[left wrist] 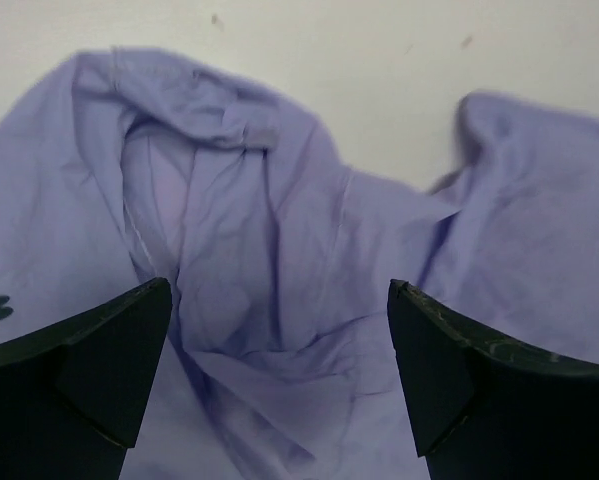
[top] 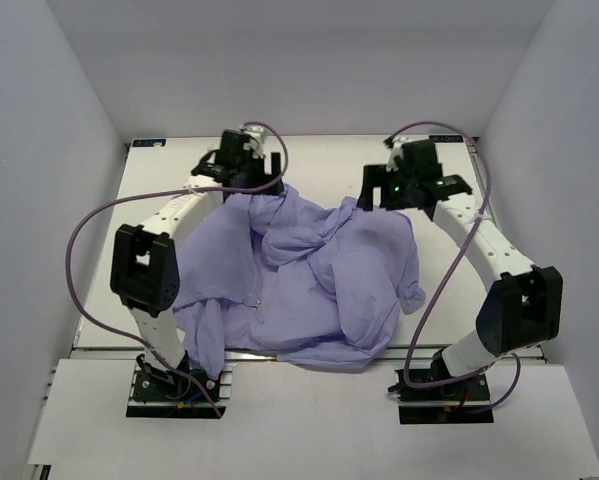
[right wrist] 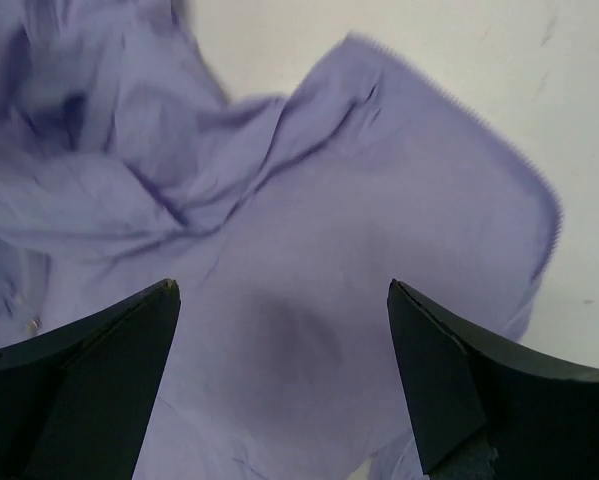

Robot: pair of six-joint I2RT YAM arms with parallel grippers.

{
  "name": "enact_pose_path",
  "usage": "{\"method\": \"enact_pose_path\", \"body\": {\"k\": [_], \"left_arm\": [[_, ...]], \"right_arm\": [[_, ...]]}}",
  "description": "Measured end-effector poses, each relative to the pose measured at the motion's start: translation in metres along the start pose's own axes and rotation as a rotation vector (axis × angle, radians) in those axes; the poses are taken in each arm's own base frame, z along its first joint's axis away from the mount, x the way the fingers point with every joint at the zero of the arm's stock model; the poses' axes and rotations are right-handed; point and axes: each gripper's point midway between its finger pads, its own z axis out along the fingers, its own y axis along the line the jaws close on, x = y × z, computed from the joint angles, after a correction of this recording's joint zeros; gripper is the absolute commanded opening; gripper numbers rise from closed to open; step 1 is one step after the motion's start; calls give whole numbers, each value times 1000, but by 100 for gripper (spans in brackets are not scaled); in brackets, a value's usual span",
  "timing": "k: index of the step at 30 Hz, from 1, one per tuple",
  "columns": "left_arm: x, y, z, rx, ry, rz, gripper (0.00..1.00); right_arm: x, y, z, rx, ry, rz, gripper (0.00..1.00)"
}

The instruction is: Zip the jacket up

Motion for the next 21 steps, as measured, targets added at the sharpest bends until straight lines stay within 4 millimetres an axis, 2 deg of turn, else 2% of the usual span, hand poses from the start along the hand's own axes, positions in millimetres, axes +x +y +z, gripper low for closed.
{"method": "enact_pose_path", "body": {"k": [2,4,7,11,15,18,21], "left_arm": [[30,5,11,-71,74,97,98],[48,8,23,-112,124,178,98],[62,20,42,-164,173,314,98],[62,39,55,-178,200,480,98],[42,45,70,-165,180,619,98],[28,45,89,-155,166,695,97],[25,49,113,-150,175,742,87]], "right_arm": [[32,8,7,9,70,-34,89],[56,14,18,11,139,-69,89],[68,12,31,28,181,-104,89],[72,0,46,47,196,-164,89],[77,-9,69,40,237,-239,89],[74,-14,91,43,259,-272,89],[76,-20,106,58,277,-290,89]]}}
